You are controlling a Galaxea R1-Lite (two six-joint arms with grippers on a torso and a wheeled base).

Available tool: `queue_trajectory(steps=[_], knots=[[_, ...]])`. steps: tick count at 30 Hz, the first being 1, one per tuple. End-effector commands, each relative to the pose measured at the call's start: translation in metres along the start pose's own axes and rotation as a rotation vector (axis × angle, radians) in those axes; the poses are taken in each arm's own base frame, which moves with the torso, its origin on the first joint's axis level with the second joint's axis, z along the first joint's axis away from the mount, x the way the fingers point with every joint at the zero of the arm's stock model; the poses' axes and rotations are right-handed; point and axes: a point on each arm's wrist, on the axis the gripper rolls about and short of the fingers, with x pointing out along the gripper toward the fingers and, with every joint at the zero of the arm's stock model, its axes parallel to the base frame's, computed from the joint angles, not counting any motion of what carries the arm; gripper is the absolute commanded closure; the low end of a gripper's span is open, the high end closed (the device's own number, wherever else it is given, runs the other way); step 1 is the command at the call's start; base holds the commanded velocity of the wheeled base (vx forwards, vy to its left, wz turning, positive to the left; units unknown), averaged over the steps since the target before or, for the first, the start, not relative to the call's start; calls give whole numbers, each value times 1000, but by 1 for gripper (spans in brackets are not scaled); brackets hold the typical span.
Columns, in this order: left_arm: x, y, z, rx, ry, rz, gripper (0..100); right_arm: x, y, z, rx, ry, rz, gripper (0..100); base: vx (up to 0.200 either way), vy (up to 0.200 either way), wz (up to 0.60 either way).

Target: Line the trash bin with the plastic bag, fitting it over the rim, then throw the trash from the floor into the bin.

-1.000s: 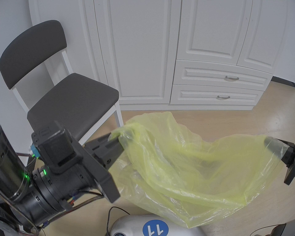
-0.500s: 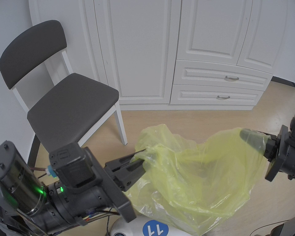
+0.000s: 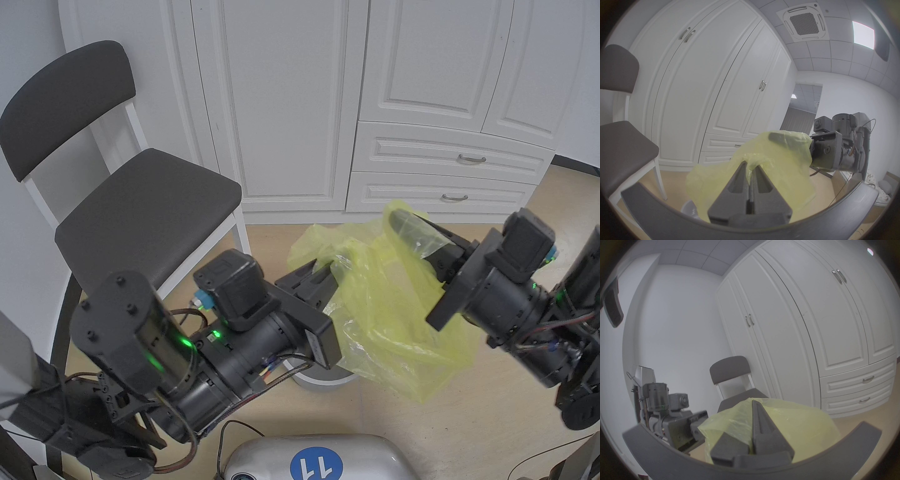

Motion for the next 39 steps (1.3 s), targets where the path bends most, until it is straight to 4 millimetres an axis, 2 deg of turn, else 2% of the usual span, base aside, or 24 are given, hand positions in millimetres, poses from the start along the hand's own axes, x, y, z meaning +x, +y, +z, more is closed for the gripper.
queue_trajectory(steps=[1,4,5,11,14,16,22,31,39], knots=[[22,13,-45,-6,60,40,100,26,-12,-106,17,179,-38,100,0,0,0],[25,16,-52,-3,76,49,100,27,-17,-114,14,201,-59,100,0,0,0],[29,19,-56,-2,81,57,100,27,-23,-117,34,211,-79,100,0,0,0],[40,32,-69,1,92,98,100,26,-25,-134,212,246,-173,100,0,0,0],[43,37,-77,3,95,109,100,36,-30,-137,310,199,-261,100,0,0,0],[45,37,-77,3,87,110,100,43,-40,-137,338,164,-304,100,0,0,0],[44,39,-76,6,89,119,100,46,-65,-148,345,168,-372,100,0,0,0],[44,43,-86,8,118,133,100,46,-76,-163,369,190,-412,100,0,0,0],[50,43,-121,-15,192,134,100,47,-78,-168,364,197,-428,100,0,0,0]])
